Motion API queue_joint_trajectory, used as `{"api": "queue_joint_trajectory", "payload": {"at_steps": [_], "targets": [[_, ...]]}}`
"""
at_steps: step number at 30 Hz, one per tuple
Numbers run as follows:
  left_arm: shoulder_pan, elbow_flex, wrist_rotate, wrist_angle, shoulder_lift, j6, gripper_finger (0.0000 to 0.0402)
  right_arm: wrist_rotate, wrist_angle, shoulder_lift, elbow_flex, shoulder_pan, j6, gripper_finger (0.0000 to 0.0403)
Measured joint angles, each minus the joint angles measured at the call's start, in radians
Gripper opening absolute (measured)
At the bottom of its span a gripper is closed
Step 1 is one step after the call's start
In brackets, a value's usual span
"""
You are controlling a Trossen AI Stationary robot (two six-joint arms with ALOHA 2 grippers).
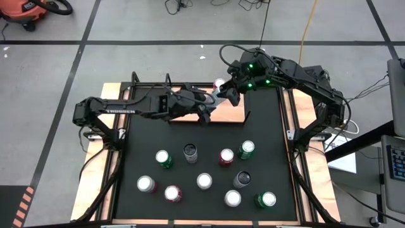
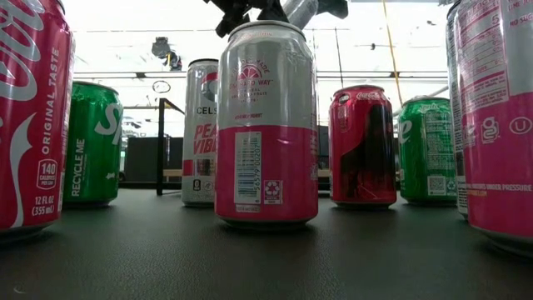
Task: Place canned beverage on shelf
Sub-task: Put the top right white soda can on the shelf
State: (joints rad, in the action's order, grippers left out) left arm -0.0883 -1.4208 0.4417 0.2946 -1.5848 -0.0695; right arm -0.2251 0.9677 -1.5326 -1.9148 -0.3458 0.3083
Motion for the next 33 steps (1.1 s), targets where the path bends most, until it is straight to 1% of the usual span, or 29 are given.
{"api": "queue_joint_trajectory", "payload": {"at_steps": [4,12,16,19,22,25,27,30,33], "targets": [[0.007,0.0,0.012,-0.003,0.004,0.014,0.034,0.019,-0.006,0.0,0.0,0.0,0.05,0.0215],[0.012,0.0,0.007,-0.007,0.007,0.028,0.0258,0.02,-0.036,0.0,0.0,0.0,0.109,0.0215],[0.012,0.0,-0.009,-0.006,0.007,0.024,0.0237,0.017,-0.033,0.0,0.0,0.0,0.131,0.022],[0.013,-0.001,-0.041,-0.004,0.014,0.018,0.0237,-0.012,-0.035,0.0,0.0,-0.001,0.176,0.0247],[0.014,-0.024,-0.078,0.011,0.019,0.002,0.0238,-0.072,-0.04,0.011,0.0,-0.01,0.207,0.0293],[0.014,-0.055,-0.142,0.009,0.031,-0.047,0.0239,-0.146,-0.071,0.031,-0.001,-0.021,0.21,0.0337],[0.014,-0.074,-0.193,-0.006,0.048,-0.078,0.0239,-0.18,-0.101,0.047,-0.001,-0.026,0.21,0.0358],[0.008,-0.091,-0.273,-0.041,0.056,-0.109,0.0239,-0.218,-0.193,0.083,-0.001,-0.027,0.201,0.0377],[-0.004,-0.095,-0.355,-0.054,0.072,-0.159,0.0239,-0.226,-0.266,0.119,-0.003,-0.027,0.149,0.0382]]}}
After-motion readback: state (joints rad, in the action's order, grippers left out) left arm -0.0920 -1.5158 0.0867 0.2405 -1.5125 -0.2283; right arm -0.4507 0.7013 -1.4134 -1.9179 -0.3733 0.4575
